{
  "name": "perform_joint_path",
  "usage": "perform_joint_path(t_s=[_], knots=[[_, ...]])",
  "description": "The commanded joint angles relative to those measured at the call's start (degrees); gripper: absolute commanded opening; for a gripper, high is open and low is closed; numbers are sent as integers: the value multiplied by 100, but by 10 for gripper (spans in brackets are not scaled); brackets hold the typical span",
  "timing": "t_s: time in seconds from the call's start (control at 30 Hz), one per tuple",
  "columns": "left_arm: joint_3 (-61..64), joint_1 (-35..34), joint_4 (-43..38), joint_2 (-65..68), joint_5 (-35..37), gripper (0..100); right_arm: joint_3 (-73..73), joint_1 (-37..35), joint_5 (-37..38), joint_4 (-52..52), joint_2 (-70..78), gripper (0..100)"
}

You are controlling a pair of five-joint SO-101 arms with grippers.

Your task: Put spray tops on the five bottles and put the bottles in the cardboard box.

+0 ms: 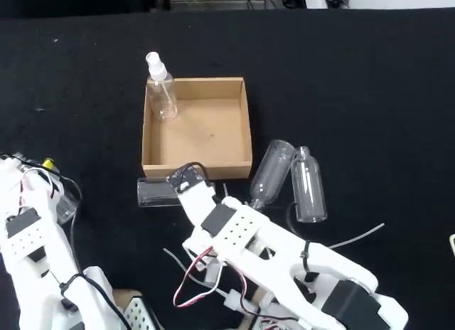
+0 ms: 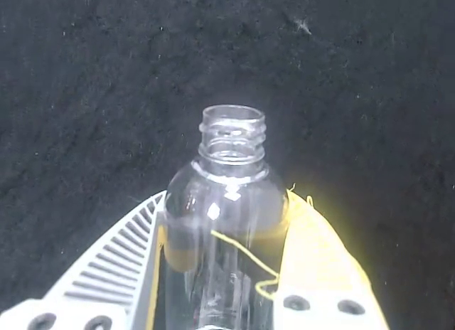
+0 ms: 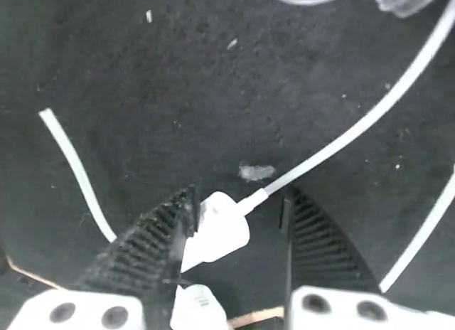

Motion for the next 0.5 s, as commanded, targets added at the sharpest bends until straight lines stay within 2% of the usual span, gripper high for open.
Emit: perform_joint_path(t_s=[0.0, 0.07, 0.23, 0.33, 0.47], knots=[[-75, -84, -149, -167, 35, 30, 13, 246, 246, -26, 4, 176], [-75, -84, -149, -167, 35, 30, 4, 475, 343, -35, 4, 160], [-84, -84, -149, -167, 35, 30, -22, 1011, 1152, -79, -22, 20], [-92, -84, -149, -167, 44, 30, -48, 1160, 1512, -53, -48, 26], [-92, -84, -149, -167, 35, 30, -268, 1160, 1512, -26, -48, 29]])
